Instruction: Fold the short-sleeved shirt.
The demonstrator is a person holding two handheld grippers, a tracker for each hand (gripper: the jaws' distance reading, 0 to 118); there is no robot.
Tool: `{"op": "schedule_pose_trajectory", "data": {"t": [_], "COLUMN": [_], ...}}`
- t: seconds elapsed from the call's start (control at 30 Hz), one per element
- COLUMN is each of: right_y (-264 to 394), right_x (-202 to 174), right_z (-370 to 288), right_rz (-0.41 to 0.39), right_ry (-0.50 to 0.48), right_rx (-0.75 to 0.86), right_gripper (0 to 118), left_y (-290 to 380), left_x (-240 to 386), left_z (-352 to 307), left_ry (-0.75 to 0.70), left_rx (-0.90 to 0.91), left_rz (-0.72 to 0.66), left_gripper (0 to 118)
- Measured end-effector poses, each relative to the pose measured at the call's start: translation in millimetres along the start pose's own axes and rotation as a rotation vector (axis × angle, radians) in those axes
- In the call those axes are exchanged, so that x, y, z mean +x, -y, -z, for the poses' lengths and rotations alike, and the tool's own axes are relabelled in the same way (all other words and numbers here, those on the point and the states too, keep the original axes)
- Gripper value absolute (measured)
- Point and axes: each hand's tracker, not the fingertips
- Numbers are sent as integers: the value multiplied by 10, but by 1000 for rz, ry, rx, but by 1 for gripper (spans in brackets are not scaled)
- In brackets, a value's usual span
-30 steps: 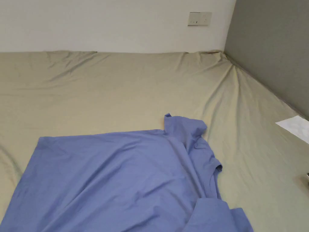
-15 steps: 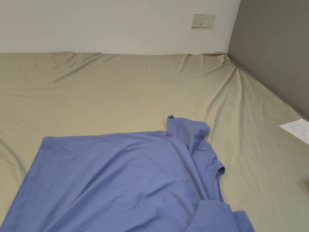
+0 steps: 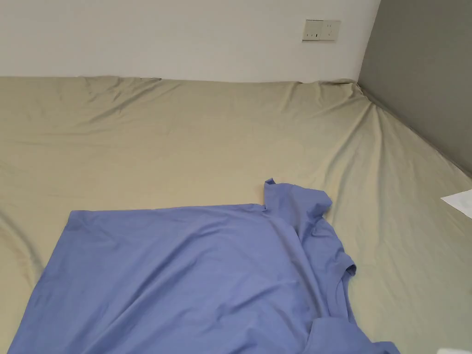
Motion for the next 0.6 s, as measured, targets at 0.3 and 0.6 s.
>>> {"op": "schedule_pose_trajectory", "data": {"t": [0.3,0.6], "right_y": [-984,-1350], "right_x": [-255,-388], "right_z": [766,1529], "right_rz": [-88,-133], "right_ry": [-4,15], "right_rx": [97,55], "right_gripper": [13,13], "left_y": [-766,-966], "left_x": [363,570], "left_z": [784,1400], "left_ry": [33,31], "left_rx": [53,35], "left_rz": [37,44], "left_gripper": [4,4]}}
